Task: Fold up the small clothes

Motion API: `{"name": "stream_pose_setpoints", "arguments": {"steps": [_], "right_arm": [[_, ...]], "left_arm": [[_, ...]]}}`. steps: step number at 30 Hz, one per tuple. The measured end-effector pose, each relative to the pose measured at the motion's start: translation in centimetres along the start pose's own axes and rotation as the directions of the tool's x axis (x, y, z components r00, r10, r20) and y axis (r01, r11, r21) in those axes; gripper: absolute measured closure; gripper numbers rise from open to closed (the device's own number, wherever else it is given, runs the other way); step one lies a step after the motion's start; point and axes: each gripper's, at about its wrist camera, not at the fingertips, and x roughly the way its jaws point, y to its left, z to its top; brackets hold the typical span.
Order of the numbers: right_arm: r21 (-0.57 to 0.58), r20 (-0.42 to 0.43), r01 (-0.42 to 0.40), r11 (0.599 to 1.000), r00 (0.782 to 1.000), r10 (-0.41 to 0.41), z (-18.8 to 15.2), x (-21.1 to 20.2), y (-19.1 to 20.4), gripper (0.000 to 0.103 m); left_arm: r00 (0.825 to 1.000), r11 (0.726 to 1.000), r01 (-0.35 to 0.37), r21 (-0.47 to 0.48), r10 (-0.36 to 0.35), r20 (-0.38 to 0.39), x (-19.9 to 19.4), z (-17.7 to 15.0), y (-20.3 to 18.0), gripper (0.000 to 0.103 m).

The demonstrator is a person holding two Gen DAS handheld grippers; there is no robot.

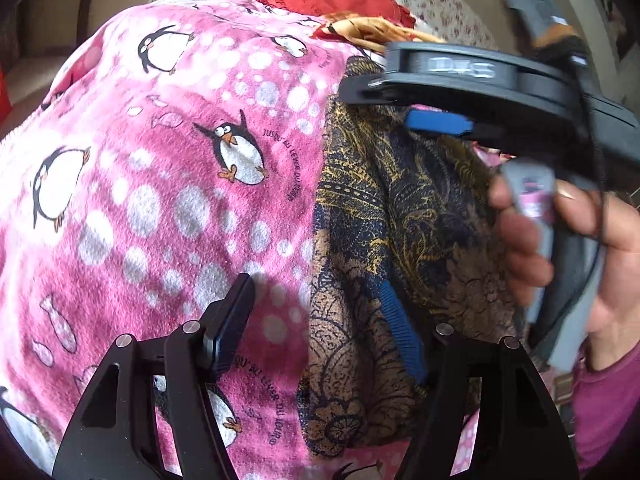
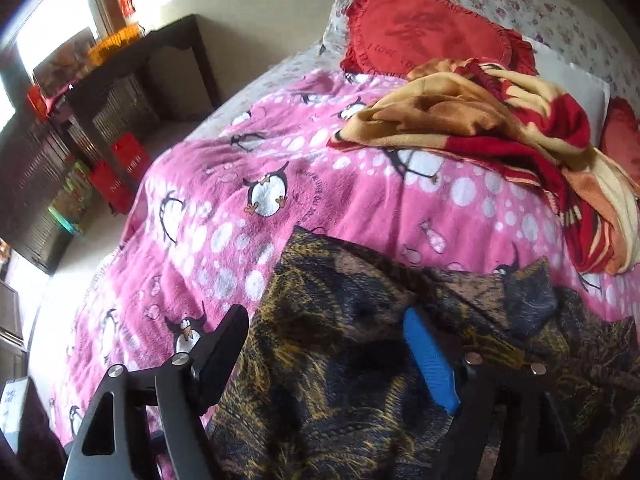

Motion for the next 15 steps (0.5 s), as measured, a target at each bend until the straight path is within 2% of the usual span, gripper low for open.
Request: {"name": "stream_pose_setpoints", "arguments": {"steps": [3, 5, 7, 8, 9, 10, 13, 14, 15], "right_arm": [[-0.042, -0.020, 0.131, 0.990, 0.991, -0.132, 0.0, 2.1, 1.7, 0.011], [-0.113, 0.004, 0.233, 0.966, 0.972, -0.234, -0.4, 3.1, 3.1, 0.014], [-0.142, 0.052, 0.306, 0.941, 0.952, -0.302, -0.8, 2.9, 3.5, 0.052], [-0.131, 0.063, 0.300, 0.945, 0.954, -0.294, -0.8, 2.3, 2.8, 0.060], [-0.107, 0.057, 0.263, 0.959, 0.965, -0.258, -0.7, 1.6, 1.9, 0.075], [-0.070, 0.047, 0.212, 0.975, 0.977, -0.209, -0.4, 0.8, 0.6, 0.081], [0.040, 0.039, 0.042, 0.998, 0.998, -0.043, -0.2, -1.7, -3.2, 0.083], [0.052, 0.040, 0.031, 0.998, 0.999, -0.033, 0.0, -2.1, -3.6, 0.083], [0.062, 0.045, 0.011, 0.998, 0.999, -0.014, -0.1, -2.6, -4.2, 0.083]], "left_arm": [[1.000, 1.000, 0.007, 0.002, -0.007, 0.008, -0.2, -0.4, 0.2, 0.037], [1.000, 1.000, -0.001, 0.016, 0.001, 0.008, -0.2, -0.6, 0.2, 0.036], [1.000, 1.000, -0.005, 0.022, 0.005, 0.013, -0.2, -0.7, 0.0, 0.033], [1.000, 1.000, 0.004, 0.022, -0.005, 0.017, -0.2, -0.9, -0.1, 0.029], [0.999, 1.000, 0.023, 0.018, -0.023, 0.025, -0.1, -1.0, -0.3, 0.022], [0.999, 0.999, 0.031, 0.012, -0.031, 0.034, 0.0, -1.1, -0.4, 0.019], [0.999, 0.999, 0.036, 0.016, -0.037, 0.037, 0.5, -1.2, -1.3, 0.018], [0.998, 0.998, 0.054, 0.021, -0.054, 0.026, 0.5, -0.9, -1.7, 0.018], [0.996, 0.996, 0.086, 0.017, -0.086, 0.009, 0.7, -0.9, -2.1, 0.024]]}}
